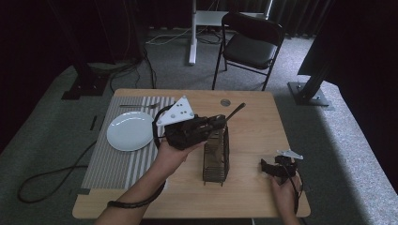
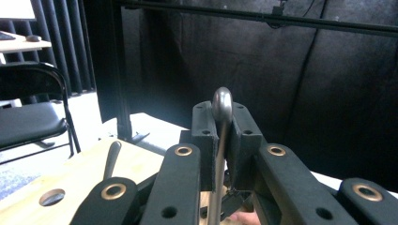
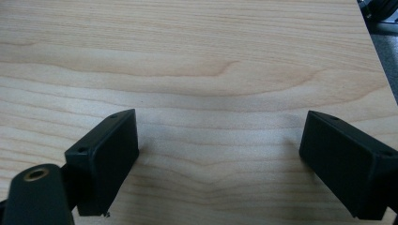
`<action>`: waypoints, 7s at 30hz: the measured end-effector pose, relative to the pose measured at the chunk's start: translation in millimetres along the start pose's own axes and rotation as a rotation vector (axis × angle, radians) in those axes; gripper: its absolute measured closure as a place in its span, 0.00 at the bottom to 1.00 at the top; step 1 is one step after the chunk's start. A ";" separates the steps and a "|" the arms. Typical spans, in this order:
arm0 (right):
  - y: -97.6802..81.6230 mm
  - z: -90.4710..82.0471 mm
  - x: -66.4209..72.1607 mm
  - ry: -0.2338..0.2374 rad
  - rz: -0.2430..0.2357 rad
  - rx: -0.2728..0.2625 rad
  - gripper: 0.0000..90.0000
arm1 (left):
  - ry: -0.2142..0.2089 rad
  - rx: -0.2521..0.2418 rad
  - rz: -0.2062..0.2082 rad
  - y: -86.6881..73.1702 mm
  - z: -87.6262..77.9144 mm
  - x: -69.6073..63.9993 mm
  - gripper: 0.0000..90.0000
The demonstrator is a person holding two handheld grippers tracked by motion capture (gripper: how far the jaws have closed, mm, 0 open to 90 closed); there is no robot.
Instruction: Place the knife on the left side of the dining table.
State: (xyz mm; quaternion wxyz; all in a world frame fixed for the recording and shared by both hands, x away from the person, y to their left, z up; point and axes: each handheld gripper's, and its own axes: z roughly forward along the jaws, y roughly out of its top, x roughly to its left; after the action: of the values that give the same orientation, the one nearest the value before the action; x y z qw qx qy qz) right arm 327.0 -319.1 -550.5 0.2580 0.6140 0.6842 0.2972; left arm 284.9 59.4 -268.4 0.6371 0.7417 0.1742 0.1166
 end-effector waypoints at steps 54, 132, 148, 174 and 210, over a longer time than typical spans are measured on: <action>0.1 0.0 0.1 0.000 0.001 -0.001 0.13 | 0.552 0.085 -0.251 -123.7 -98.5 100.5 0.93; 0.1 -0.1 0.3 -0.001 0.002 0.001 0.13 | 0.725 0.017 -0.719 -260.6 -226.4 120.4 0.74; 0.1 -0.1 0.3 -0.001 0.002 0.001 0.13 | 0.768 0.023 -0.769 -280.4 -234.4 128.9 0.69; 0.1 -0.1 0.3 -0.001 0.002 0.001 0.13 | 0.798 0.089 -0.834 -302.3 -236.5 151.7 0.61; 0.1 -0.1 0.3 -0.001 0.002 0.001 0.13 | 1.025 0.284 -0.571 -299.5 -220.7 112.6 0.41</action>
State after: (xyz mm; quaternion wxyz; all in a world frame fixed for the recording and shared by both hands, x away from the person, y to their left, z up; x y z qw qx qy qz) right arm 327.0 -318.8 -550.3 0.2577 0.6149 0.6836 0.2970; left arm 267.5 343.0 -533.7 0.3727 0.5930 0.6651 0.2592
